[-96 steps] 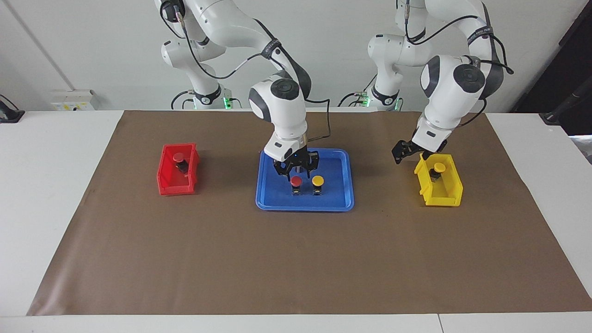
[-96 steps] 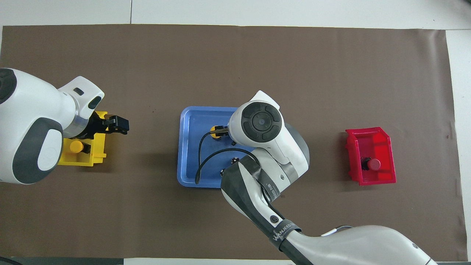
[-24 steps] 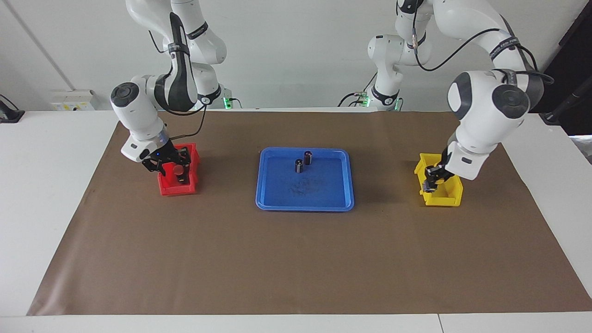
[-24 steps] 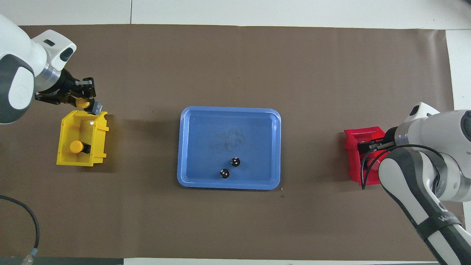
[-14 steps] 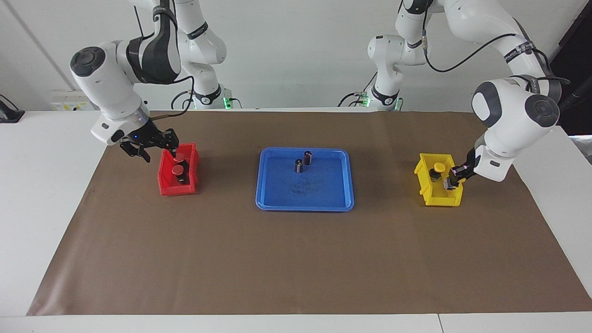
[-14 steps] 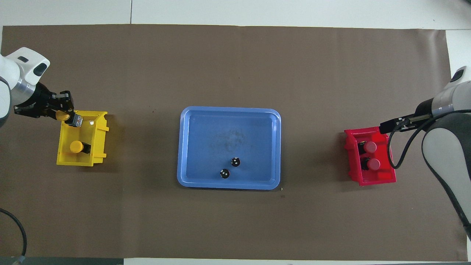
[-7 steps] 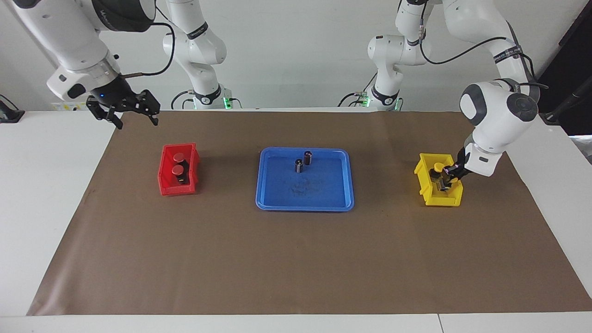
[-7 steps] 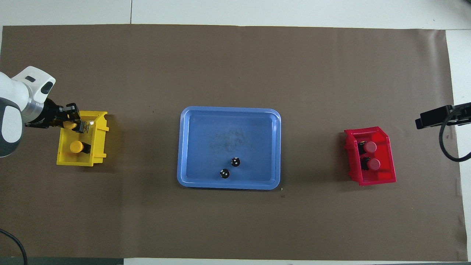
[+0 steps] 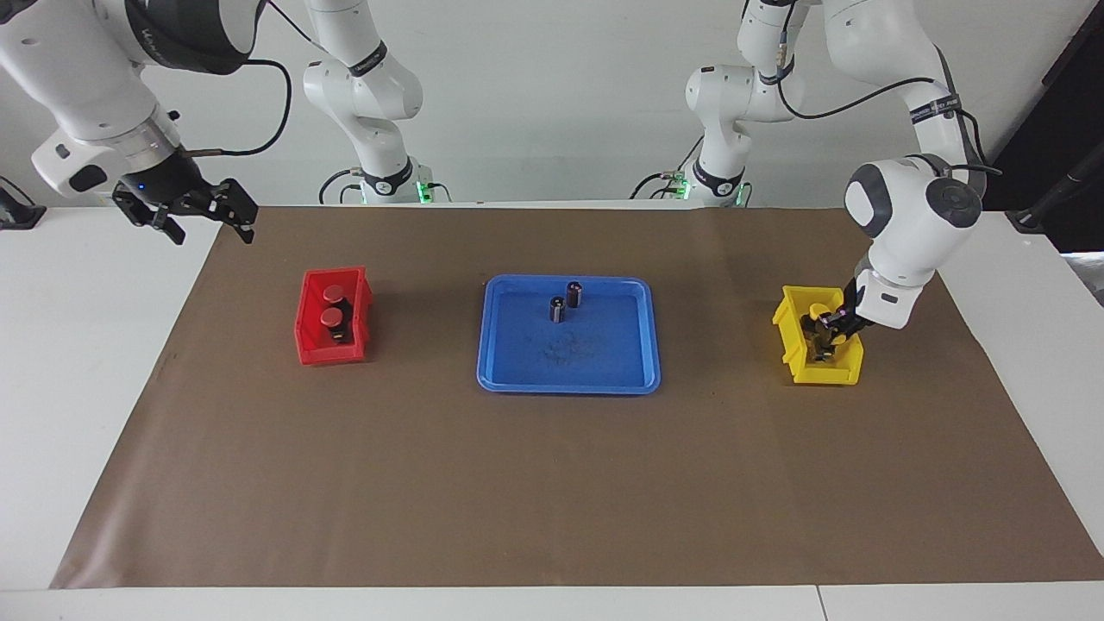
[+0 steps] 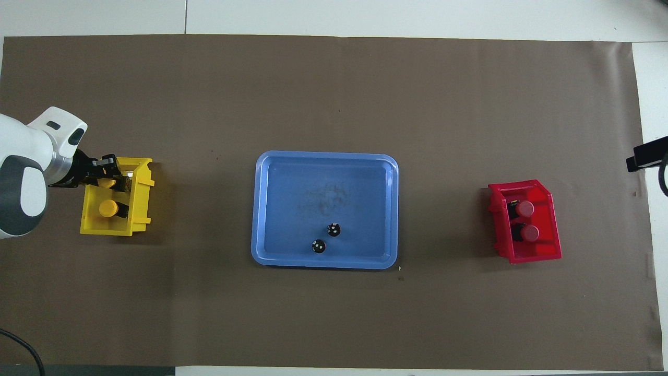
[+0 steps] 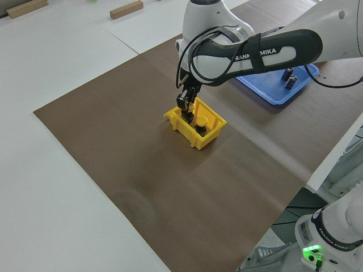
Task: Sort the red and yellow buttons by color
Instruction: 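Release the yellow button into the yellow bin while the right withdraws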
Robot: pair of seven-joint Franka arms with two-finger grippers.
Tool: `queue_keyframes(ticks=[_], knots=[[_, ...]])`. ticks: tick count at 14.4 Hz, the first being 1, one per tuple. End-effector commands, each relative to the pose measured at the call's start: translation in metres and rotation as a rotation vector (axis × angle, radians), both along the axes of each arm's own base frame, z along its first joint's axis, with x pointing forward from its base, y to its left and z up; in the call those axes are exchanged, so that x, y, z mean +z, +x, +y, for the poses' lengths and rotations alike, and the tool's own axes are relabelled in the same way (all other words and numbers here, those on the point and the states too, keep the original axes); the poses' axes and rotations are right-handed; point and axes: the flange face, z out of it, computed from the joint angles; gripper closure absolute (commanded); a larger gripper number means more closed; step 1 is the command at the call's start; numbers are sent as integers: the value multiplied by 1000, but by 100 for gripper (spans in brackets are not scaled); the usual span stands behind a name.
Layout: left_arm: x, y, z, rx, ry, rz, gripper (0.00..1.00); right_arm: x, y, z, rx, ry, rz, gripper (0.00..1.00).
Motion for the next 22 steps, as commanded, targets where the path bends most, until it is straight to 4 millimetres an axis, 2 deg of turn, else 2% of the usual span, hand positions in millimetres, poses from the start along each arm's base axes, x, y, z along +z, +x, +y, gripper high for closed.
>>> queue_keyframes(ticks=[1,2,3,4,5,6,8,11,12,13,15,16,20,22], knots=[[-11,0,-2,13,-3,-17,98,8,-3,-1,-10,2,10,0],[-12,0,-2,13,-2,-14,98,9,-3,-2,-7,-1,9,0],[-10,1,-2,12,-2,-16,88,8,-3,-3,-7,-8,11,0],[-10,2,-2,12,-2,-14,65,7,-3,-3,-7,-8,13,0],[-10,2,-3,9,-1,-13,50,6,-3,-5,-10,-8,13,0],[-9,2,-3,9,-2,-13,43,6,-3,-4,-9,-8,15,0],[-3,2,-3,9,-5,-9,40,6,-3,-3,-4,-6,17,0],[25,10,-3,7,-7,20,39,6,-3,0,-4,-6,17,0],[32,12,-6,4,-7,20,35,6,-3,0,-4,-8,17,0],[34,14,-10,-3,-6,17,29,5,-3,0,-6,-7,20,0],[44,17,-11,-10,-5,11,3,7,-2,3,-1,-7,14,0],[53,21,-13,-19,-5,14,0,7,-2,5,0,-4,15,0],[80,24,-14,-113,-3,18,0,7,-2,10,8,5,18,0],[109,21,-9,-118,-10,3,0,8,-2,16,19,5,18,0]])
